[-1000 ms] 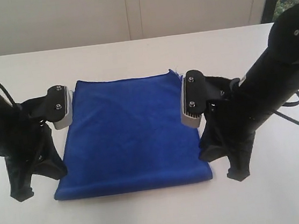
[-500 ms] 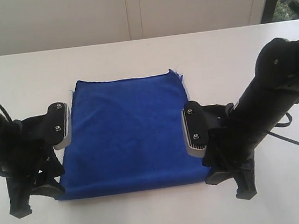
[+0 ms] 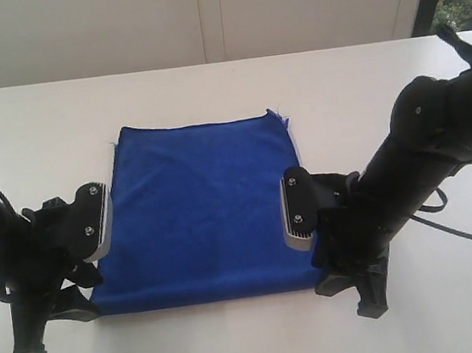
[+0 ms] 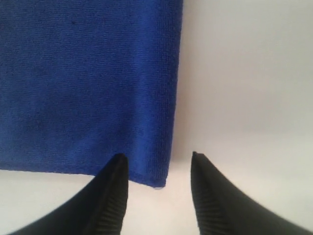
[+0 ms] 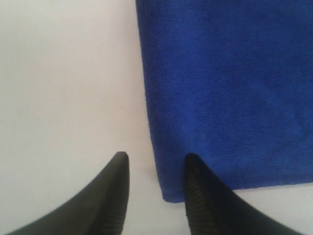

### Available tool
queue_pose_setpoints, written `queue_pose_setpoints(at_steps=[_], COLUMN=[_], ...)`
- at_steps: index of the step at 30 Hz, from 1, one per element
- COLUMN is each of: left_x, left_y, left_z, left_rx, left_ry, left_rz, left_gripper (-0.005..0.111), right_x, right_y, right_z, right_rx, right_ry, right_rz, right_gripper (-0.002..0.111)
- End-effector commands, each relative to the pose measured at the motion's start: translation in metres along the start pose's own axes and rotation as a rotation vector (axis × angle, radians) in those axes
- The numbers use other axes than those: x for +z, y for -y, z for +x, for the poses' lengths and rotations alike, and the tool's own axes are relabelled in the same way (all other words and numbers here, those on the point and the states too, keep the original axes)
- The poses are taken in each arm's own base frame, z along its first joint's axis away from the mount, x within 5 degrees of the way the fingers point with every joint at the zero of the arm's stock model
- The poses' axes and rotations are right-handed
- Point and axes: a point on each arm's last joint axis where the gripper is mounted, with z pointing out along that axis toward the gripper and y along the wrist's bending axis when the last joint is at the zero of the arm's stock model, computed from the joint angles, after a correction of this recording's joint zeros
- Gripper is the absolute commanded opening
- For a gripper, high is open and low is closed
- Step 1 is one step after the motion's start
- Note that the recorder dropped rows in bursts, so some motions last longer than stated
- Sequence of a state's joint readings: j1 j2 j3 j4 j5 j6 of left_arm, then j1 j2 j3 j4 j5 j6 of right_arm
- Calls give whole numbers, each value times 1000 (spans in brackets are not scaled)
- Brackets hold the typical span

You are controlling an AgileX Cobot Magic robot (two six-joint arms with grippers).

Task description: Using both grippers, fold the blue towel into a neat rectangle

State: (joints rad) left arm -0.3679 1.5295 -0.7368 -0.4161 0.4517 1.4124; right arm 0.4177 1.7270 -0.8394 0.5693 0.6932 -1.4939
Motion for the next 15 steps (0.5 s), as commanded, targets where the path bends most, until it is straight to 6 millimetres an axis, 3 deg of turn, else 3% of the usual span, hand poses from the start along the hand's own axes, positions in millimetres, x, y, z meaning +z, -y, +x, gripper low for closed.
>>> queue_pose_setpoints(at_steps=[1, 6, 15], left_x=[1, 1, 23], left_y=[0, -1, -4], left_z=[-2, -2, 4], left_rx=[11, 10, -19], left_ry=[19, 18, -3], left_rz=[-18, -33, 19], left_gripper=[47, 47, 47], right_x=[3, 3, 3], right_y=[1, 1, 2], right_z=[1, 1, 0], right_rx=[-1, 0, 10], right_ry=[2, 3, 11], right_rz=[10, 10, 18], right_gripper=[36, 36, 36])
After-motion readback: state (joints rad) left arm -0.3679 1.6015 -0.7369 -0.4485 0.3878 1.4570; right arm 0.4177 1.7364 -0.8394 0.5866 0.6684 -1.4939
